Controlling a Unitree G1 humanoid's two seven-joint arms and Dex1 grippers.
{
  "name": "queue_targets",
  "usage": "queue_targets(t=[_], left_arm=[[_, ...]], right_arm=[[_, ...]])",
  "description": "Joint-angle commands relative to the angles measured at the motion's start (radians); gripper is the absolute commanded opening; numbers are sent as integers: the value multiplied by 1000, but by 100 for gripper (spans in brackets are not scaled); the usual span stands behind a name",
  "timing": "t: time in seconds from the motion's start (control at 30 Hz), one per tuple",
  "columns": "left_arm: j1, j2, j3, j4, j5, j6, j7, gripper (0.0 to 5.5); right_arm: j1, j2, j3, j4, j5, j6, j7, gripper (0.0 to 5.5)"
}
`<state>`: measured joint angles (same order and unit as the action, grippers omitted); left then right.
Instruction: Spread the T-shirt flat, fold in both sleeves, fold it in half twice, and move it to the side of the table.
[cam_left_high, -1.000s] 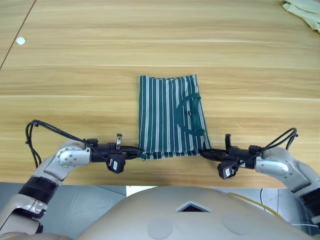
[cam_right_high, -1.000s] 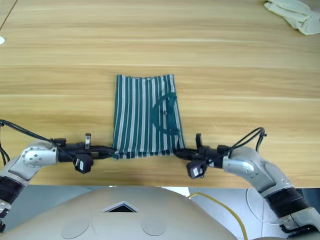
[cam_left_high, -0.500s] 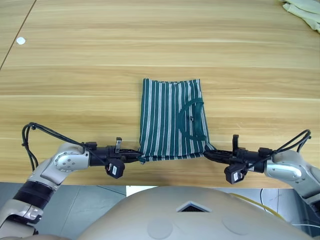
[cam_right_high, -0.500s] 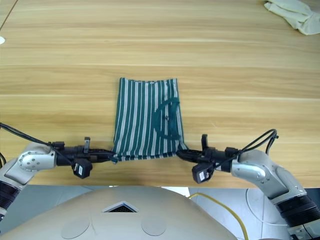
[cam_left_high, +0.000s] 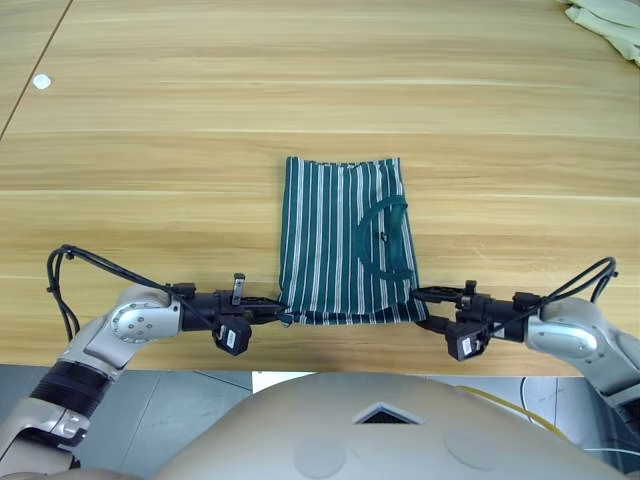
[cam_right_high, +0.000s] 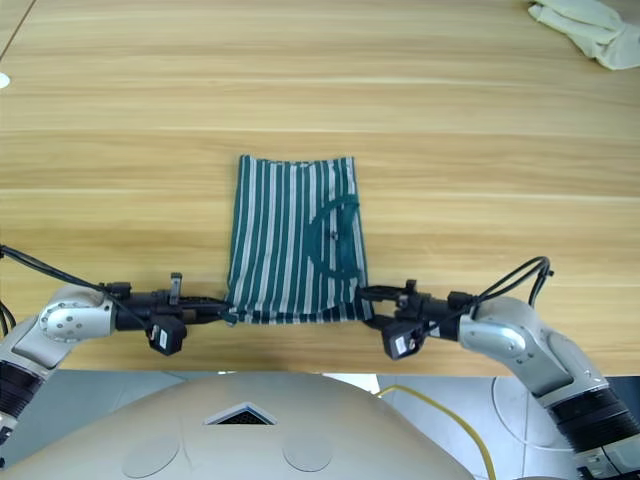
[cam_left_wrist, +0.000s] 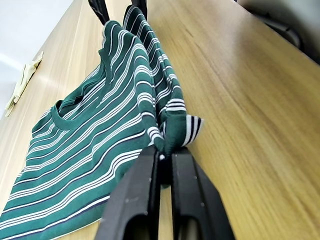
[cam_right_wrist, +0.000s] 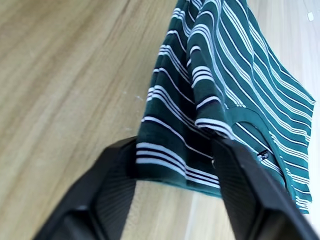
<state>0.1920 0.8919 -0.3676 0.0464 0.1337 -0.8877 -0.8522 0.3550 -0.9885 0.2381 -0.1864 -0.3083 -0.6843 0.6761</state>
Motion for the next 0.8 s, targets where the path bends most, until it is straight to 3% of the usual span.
queue_targets(t=[0.03,0.5,0.8], left_arm=[[-20,-4,-3,6,7,4,4,13],[-8,-3,-1,7,4,-6,8,13],[-1,6,1,-5,-9,-10,4,13]], right_arm=[[1,-2,-18,12,-25,7,-6,320],[6,7,-30,21,-43,17,-33,539],[-40,49,49,43,-74,12,-20,539]])
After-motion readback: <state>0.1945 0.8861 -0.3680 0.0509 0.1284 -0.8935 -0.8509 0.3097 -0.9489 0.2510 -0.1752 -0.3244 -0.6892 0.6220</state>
